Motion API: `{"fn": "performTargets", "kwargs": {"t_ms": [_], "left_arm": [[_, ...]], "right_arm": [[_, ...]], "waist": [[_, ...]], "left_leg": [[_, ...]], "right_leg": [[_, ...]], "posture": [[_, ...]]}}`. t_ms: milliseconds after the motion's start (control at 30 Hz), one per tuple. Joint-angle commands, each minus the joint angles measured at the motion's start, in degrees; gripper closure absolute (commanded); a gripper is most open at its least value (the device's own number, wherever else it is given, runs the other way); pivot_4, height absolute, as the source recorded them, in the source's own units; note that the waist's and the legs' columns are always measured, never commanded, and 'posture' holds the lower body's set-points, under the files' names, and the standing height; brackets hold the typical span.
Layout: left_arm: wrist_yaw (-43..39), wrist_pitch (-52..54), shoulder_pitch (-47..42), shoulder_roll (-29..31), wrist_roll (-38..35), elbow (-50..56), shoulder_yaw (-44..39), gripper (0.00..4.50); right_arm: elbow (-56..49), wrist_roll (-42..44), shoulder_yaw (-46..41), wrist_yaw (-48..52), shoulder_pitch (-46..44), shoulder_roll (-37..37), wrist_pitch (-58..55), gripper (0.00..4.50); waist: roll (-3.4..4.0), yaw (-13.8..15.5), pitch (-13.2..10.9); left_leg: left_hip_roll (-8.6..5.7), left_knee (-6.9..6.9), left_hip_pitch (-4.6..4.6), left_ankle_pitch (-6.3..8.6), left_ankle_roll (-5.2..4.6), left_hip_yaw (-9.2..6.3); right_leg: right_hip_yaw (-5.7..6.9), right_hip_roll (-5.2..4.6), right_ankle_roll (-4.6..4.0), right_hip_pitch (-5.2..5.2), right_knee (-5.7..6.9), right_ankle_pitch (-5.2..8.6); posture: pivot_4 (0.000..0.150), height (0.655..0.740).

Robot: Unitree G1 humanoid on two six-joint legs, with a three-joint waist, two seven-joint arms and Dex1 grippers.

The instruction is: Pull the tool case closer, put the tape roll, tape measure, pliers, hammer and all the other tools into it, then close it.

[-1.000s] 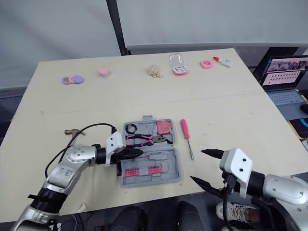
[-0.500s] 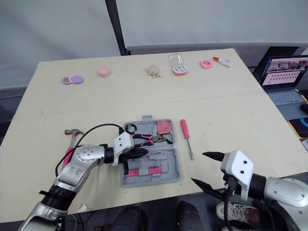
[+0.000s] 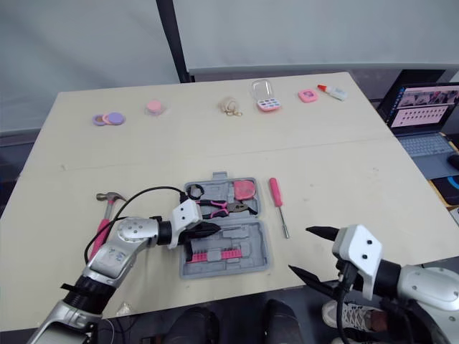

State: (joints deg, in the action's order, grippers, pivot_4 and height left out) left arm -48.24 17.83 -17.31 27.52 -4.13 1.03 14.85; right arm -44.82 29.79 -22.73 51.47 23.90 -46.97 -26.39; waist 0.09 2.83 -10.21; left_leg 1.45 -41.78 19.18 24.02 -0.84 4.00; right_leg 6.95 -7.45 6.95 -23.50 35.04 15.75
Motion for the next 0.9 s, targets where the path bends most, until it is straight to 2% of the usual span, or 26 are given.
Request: {"fn": "performTargets", "kwargs": {"t_ms": [33,900], "left_arm": [[0.4,0.7,0.8,-0.1,1.0,-0.5,1.1,4.47],[1.1,4.4,0.9,0.0,3.0,-4.0,3.7,4.47]], "right_arm": [[-1.7,0.6,-1.7,0.0,0.4,0.2,0.9,0.00],[-1.9,0.3,-2.4,-0.1,2.5,0.4,2.3,0.00]], "waist": [[0.00,0.0,0.0],[0.33,0.0,0.5]], "left_leg": [[0.00,0.00,0.00,0.00,0.00,0.00],[0.00,0.01,-0.10,0.02,-0.04,-0.02]], "right_leg": [[0.00,0.00,0.00,0.00,0.00,0.00],[0.00,-0.01,0.00,0.12,-0.04,0.00]], "posture": [[0.150,0.7287],[0.150,0.7287]]}}
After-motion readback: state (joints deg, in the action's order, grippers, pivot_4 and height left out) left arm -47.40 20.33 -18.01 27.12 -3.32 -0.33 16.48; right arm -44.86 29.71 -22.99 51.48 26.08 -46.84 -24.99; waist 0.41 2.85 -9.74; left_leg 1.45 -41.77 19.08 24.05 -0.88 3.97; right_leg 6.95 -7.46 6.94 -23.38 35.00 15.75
